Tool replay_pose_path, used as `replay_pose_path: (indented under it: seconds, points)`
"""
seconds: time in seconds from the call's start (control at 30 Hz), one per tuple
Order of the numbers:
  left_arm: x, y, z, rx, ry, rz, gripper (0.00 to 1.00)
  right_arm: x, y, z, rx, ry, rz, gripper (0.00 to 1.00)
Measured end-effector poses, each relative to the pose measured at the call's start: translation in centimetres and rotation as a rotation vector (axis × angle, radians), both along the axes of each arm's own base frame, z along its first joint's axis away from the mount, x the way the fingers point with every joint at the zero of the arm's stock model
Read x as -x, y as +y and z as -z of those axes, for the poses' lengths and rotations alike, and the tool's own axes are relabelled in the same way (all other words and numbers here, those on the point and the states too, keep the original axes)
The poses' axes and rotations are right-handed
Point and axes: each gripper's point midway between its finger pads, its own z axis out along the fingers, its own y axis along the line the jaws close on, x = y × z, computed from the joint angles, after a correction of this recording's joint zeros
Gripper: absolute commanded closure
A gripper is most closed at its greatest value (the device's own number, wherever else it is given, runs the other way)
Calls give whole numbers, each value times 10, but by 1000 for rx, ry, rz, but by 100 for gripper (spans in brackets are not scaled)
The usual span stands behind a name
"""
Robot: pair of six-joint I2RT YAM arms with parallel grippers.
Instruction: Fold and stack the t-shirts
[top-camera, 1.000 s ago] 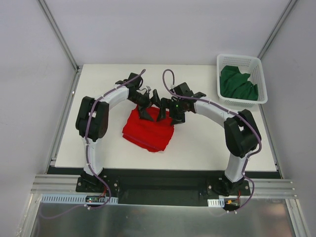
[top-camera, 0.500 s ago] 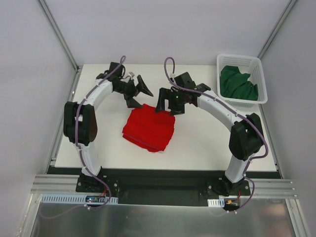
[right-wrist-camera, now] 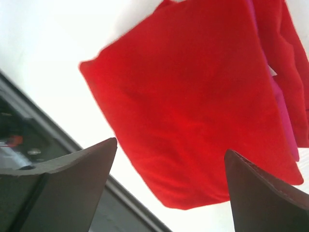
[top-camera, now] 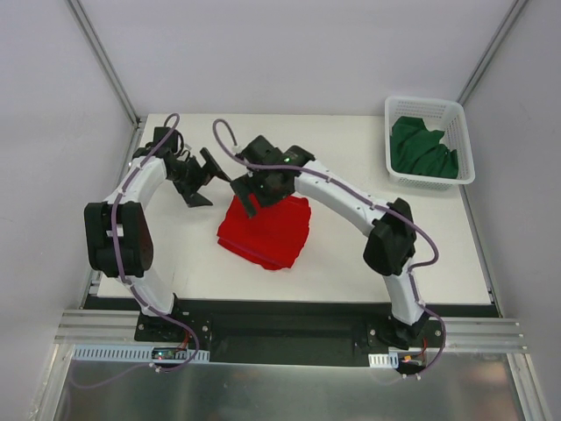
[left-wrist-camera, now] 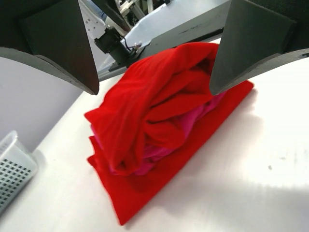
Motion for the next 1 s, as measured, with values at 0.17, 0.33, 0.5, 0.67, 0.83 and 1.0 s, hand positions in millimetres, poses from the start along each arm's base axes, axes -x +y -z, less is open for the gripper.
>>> replay_pose_path:
  seconds: [0.17,0.33,0.5,0.67,0.83,1.0]
  points:
    - [21,6,10,-23,36,1,1,19,-1,47,241,-59,-107,4]
    - [30,5,6,-26,10,23,1,24,-3,77,382,-95,-146,4]
    - [35,10,12,-32,11,19,1,22,-1,87,427,-108,-152,4]
    - [40,13,20,-38,19,14,1,27,-1,98,425,-68,-174,4]
    - [46,12,23,-38,22,29,1,30,-10,112,407,-9,-224,4]
    - [50,6,19,-6,25,55,1,36,-38,113,421,31,-263,4]
